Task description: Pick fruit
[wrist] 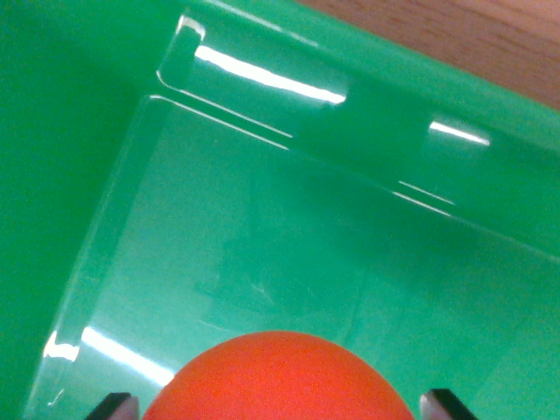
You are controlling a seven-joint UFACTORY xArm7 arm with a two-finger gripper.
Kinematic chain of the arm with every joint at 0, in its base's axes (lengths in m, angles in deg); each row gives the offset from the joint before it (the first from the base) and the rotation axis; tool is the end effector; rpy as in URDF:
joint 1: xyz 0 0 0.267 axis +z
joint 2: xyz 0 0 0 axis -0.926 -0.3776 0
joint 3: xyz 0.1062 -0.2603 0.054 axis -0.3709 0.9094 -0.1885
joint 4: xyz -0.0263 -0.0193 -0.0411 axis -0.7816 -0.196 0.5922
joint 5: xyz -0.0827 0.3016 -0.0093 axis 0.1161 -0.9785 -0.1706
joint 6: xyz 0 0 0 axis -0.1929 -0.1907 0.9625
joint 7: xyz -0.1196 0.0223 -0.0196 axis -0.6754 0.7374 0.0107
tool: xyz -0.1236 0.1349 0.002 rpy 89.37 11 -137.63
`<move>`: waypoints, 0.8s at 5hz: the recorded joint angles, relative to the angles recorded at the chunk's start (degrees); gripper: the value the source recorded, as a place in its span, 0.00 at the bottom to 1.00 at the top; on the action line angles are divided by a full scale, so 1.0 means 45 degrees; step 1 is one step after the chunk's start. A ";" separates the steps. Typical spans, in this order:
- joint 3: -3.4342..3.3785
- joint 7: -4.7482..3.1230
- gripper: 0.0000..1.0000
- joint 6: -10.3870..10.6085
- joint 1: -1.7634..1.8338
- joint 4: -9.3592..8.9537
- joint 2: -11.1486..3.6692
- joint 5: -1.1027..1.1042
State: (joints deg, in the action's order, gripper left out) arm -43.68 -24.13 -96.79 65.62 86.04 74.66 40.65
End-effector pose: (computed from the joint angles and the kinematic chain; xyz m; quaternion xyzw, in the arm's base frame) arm 0.4226 0.0336 0.1575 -0.9779 -0.2059 0.0361 0.0096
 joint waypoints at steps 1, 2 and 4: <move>0.0000 0.0000 1.00 0.0000 0.0000 0.0000 0.0000 0.0000; -0.0006 -0.0022 1.00 -0.0582 -0.0012 0.0325 0.0258 -0.0035; -0.0012 -0.0045 1.00 -0.1187 -0.0024 0.0663 0.0527 -0.0072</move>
State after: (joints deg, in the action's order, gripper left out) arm -43.73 -24.33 -102.13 65.52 89.02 77.03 40.32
